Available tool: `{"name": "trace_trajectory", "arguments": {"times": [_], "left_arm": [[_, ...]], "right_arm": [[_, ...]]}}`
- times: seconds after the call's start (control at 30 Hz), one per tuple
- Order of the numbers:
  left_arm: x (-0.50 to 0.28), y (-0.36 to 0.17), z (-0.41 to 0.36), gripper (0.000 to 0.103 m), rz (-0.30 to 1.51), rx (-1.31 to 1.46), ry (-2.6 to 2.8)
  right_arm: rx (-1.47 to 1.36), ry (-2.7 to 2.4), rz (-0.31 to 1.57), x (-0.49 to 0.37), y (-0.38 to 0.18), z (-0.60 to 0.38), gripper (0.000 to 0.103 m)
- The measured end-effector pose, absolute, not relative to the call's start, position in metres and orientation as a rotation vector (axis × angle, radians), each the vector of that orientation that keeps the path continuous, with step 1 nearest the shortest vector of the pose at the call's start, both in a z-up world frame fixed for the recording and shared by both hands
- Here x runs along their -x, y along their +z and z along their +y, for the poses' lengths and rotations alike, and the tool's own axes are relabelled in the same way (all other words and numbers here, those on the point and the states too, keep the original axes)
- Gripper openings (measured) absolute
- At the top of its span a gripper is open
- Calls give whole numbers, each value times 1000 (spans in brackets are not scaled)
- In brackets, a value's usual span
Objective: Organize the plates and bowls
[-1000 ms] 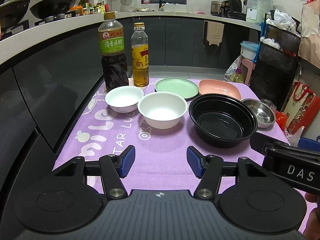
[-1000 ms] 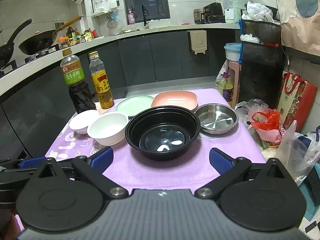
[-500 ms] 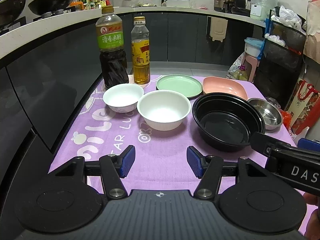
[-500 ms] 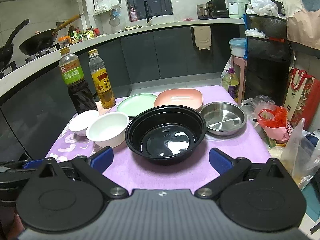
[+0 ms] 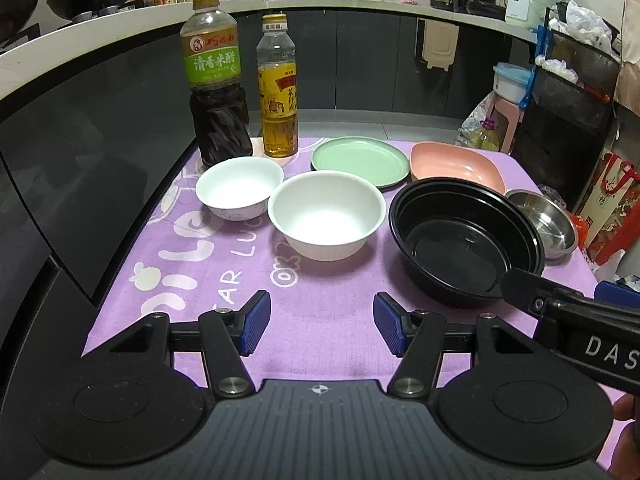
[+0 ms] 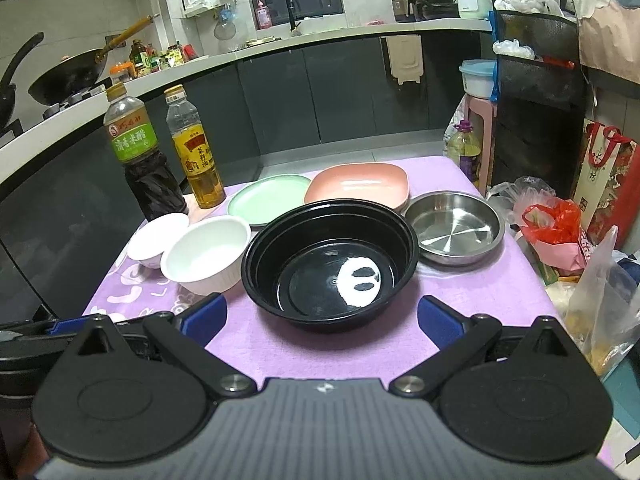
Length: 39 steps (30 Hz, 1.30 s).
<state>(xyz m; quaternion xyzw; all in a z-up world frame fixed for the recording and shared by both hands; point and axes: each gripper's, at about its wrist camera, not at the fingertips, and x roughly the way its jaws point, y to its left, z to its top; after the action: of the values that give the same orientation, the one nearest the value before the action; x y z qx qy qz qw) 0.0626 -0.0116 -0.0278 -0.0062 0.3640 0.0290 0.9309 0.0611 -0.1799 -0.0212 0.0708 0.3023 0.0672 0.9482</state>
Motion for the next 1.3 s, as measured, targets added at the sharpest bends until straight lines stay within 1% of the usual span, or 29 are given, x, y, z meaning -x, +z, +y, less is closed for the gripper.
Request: {"name": "trace_trajectory", "arguments": {"times": [0.7,1.03,1.2,1.3], "left_arm": [[-83,-36,-11,54,770,20,64],[-96,-36,-14,54,776,16,70],[-105,-35,-15,54,771,27,69],[-109,-35,-15,54,758,31,73]], "right_arm": [[-203,135,659,-82,-29,-191,66],[-202,139,639,-89,-31,-195,66],[-212,141,590,-90,-32,-200,66],[-243,140,510,-87,-32,-206,66]]}}
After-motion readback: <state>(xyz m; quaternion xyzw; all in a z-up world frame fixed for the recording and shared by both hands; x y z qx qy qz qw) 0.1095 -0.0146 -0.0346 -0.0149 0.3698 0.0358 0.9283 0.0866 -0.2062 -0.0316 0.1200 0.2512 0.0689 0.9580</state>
